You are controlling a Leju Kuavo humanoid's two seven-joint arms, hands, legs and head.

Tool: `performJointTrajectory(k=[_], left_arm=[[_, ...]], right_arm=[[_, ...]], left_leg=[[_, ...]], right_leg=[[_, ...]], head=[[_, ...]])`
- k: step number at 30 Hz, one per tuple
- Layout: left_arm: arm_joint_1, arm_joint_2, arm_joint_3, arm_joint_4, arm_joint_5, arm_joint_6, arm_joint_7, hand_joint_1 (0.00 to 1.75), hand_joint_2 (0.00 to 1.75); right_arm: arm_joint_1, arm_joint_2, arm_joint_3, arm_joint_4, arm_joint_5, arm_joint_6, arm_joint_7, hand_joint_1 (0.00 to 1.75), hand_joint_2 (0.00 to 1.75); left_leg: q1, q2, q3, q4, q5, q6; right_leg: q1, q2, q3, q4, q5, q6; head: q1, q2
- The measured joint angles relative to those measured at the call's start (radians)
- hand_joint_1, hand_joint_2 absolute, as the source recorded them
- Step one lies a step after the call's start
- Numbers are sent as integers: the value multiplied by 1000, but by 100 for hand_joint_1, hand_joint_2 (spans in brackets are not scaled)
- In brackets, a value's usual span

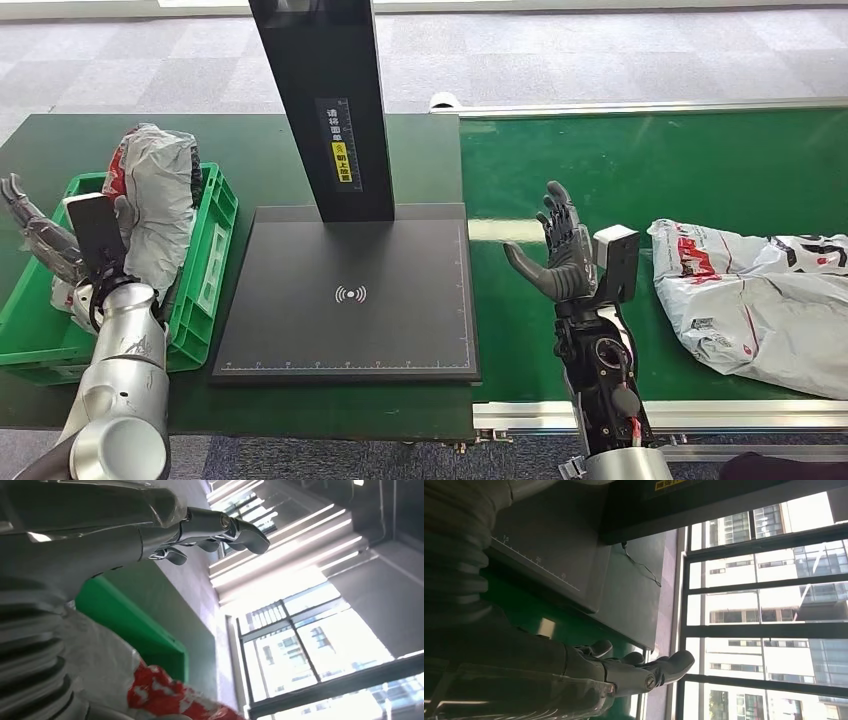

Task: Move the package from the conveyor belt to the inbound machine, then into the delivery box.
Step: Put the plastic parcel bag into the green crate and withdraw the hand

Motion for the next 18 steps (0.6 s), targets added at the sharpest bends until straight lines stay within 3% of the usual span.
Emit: performJointTrajectory(k=[2,4,6,9,13,18], left_arm=[[13,-15,2,-52,10,0,-1,0,175],[63,-70,-5,-246,69,0,-3,0,175],[117,-118,-34,-432,181,-4,-4,0,175],[166,-140,-123,-534,400,-76,-3,0,175],[209,-150,-268,-550,557,-384,50,0,175],[251,-142,-489,-482,610,-812,219,0,175]], right_arm=[[0,0,0,0,-1,0,-2,0,175],[-3,1,0,4,-2,-2,-10,0,175],[-9,2,0,10,-4,-3,-19,0,175],[-16,2,0,18,-5,-3,-28,0,175],[-25,3,0,30,-4,1,-37,0,175],[-37,3,0,51,2,21,-44,0,175]], left_leg=[[0,0,0,0,0,0],[0,0,-1,0,0,0],[0,1,-1,0,0,0],[0,-1,-1,0,0,0],[0,-3,-1,0,0,0],[0,-3,-2,0,0,0]], right_leg=[[0,0,0,0,0,0],[0,0,-1,0,0,0],[0,0,-1,0,0,0],[0,-1,-1,0,0,0],[0,-2,0,-1,0,0],[-1,-2,-1,0,0,0]], head=[[0,0],[0,0],[0,0],[0,0],[0,0],[0,0]])
